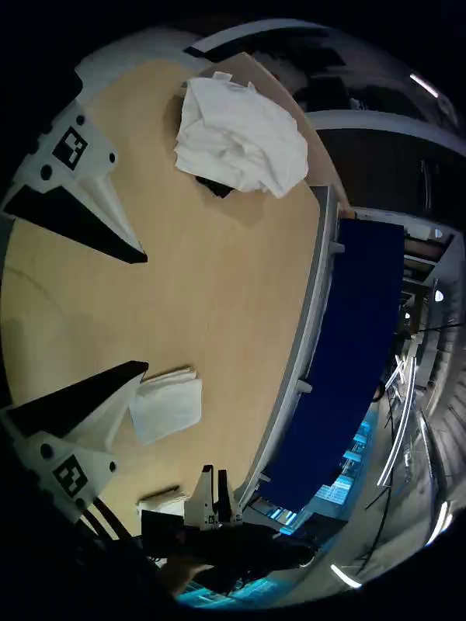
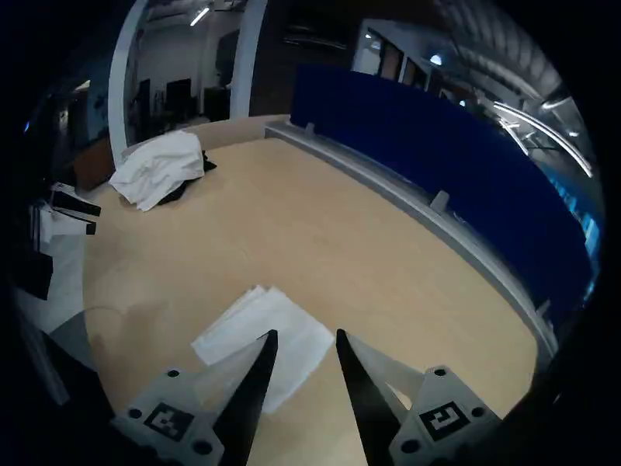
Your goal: Fold towel
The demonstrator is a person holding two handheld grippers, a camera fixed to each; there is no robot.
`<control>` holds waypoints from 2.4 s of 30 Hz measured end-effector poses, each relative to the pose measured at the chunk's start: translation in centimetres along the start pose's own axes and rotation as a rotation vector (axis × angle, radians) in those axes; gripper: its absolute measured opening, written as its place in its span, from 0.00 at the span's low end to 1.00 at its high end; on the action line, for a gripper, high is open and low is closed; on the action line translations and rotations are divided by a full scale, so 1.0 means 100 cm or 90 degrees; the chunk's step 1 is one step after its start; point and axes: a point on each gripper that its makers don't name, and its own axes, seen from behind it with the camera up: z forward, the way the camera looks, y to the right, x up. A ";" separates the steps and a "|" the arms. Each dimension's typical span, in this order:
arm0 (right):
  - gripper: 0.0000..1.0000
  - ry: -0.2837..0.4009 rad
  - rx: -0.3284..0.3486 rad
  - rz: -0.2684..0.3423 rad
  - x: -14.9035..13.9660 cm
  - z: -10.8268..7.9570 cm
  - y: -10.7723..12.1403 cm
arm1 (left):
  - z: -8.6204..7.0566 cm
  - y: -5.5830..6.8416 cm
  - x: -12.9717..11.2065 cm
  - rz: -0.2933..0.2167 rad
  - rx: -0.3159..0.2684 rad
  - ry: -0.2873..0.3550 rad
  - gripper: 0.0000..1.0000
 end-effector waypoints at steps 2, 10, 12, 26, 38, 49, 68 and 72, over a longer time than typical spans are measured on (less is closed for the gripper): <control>0.58 -0.002 0.003 -0.002 -0.003 0.001 -0.002 | 0.000 0.000 0.000 0.000 0.000 0.000 0.93; 0.58 -0.035 0.016 0.002 -0.038 0.014 -0.009 | -0.002 0.001 -0.004 0.003 0.004 -0.005 0.93; 0.58 -0.048 0.021 0.004 -0.051 0.019 -0.012 | -0.003 0.000 -0.007 0.003 0.006 -0.008 0.93; 0.58 -0.144 0.066 0.008 -0.137 0.032 -0.039 | -0.004 -0.002 -0.018 -0.002 0.015 -0.022 0.93; 0.58 -0.165 0.085 0.008 -0.152 0.038 -0.046 | 0.000 0.003 -0.020 0.001 0.013 -0.025 0.93; 0.24 -0.173 0.095 0.009 -0.156 0.041 -0.049 | 0.001 0.002 -0.021 0.001 0.014 -0.029 0.93; 0.06 -0.101 0.079 0.007 -0.105 0.035 -0.039 | 0.003 0.005 -0.015 0.005 0.010 -0.027 0.93; 0.05 -0.060 0.066 0.002 -0.071 0.027 -0.030 | 0.005 0.006 -0.011 0.006 0.008 -0.021 0.93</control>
